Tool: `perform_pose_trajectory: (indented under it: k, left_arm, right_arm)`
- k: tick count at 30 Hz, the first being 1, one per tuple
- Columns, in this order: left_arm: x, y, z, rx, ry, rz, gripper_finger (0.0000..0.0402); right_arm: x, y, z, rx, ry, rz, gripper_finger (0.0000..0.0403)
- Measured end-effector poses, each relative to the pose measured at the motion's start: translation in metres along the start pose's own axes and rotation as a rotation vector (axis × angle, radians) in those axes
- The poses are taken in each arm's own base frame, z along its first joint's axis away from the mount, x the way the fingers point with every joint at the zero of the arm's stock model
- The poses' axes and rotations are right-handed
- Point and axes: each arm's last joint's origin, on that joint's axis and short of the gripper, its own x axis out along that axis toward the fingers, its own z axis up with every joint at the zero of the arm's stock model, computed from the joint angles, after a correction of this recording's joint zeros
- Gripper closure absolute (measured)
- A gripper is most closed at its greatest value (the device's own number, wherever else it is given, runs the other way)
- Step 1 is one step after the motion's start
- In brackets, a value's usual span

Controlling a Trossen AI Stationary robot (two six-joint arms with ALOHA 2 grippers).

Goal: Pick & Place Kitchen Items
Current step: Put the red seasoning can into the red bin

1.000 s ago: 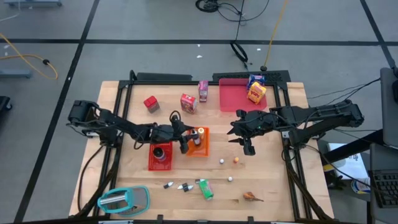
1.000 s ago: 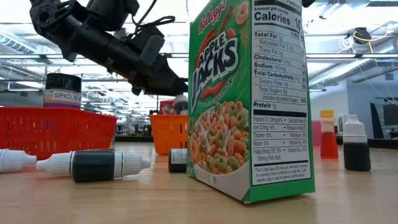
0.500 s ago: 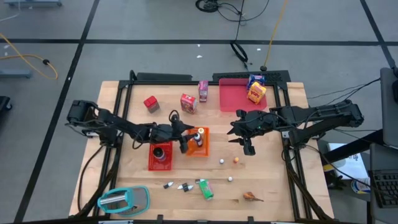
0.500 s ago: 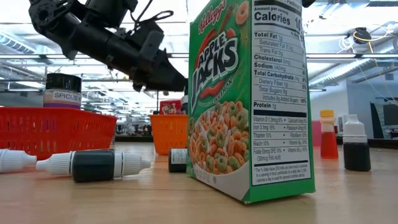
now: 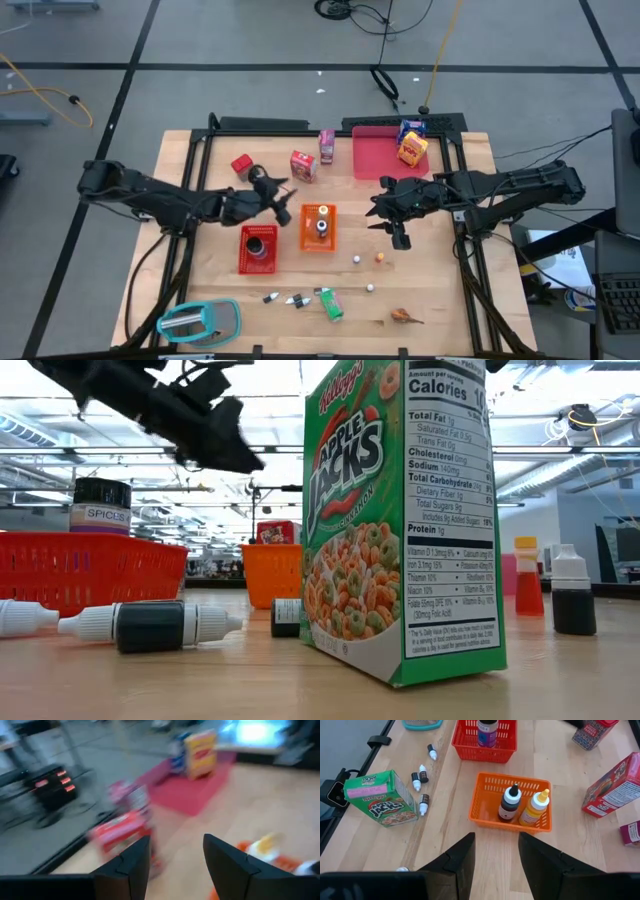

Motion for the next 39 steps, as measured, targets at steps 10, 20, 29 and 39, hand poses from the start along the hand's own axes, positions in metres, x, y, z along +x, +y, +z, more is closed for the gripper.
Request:
perform_pose_trajectory:
  k: [10, 20, 29, 39]
  left_arm:
    - [-0.032, 0.038, -0.008, -0.059, 0.153, 0.231, 0.0218]
    - [-0.054, 0.076, -0.016, -0.132, 0.253, 0.398, 0.0217]
    - [-0.048, 0.091, -0.03, -0.144, 0.346, 0.472, 0.0167]
    - [-0.036, 0.102, -0.056, -0.169, 0.406, 0.451, 0.0083]
  right_arm:
    - [0.011, 0.0, -0.012, -0.025, 0.027, 0.0, 0.0261]
    - [0.012, 0.0, -0.011, -0.034, 0.002, -0.001, 0.0261]
    - [0.012, 0.0, -0.01, -0.05, -0.007, -0.001, 0.0261]
    - [0.012, 0.0, -0.01, -0.051, -0.008, -0.001, 0.0261]
